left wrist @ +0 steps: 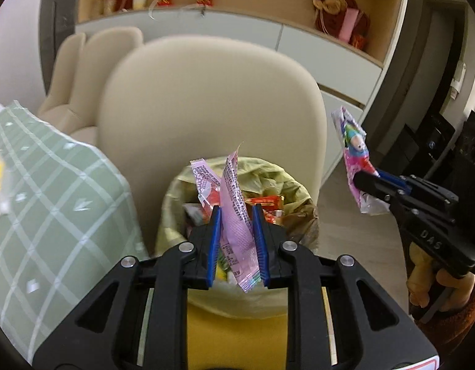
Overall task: Collect trash
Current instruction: 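Carry the pink wrapper and snack bag over the trash bag, then open the left gripper over the bag while the right releases the snack bag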
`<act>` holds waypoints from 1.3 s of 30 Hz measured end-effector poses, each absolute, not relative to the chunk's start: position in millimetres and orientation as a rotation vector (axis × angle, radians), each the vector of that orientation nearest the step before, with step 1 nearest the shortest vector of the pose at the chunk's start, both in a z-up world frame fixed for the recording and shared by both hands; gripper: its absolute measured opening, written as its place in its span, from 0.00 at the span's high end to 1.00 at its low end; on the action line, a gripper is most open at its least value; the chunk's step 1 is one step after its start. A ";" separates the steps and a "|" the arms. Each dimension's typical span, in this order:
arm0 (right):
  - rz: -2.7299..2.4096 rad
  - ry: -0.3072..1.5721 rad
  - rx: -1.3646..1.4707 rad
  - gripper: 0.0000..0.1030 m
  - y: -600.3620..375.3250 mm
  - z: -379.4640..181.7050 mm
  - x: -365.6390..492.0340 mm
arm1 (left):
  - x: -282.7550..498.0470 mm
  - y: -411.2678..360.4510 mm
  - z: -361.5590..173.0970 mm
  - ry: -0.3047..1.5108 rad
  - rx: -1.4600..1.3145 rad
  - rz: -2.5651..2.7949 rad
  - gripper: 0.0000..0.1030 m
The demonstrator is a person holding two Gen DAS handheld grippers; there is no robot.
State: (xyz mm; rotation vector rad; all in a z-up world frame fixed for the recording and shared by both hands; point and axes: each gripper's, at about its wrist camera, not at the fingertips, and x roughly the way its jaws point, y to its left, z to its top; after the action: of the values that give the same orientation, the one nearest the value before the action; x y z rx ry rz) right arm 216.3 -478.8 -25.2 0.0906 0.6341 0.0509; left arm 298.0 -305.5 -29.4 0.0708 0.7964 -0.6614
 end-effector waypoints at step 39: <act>0.251 1.037 0.051 0.85 -389.9 -142.2 328.4 | 250.6 -141.6 5.6 0.733 -0.078 -0.428 0.49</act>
State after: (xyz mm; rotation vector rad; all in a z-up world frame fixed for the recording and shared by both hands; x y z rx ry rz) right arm 328.4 -389.9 -142.2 0.0512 1.0370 0.2507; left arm 250.6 -141.6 5.6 -0.0781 0.7331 -0.4278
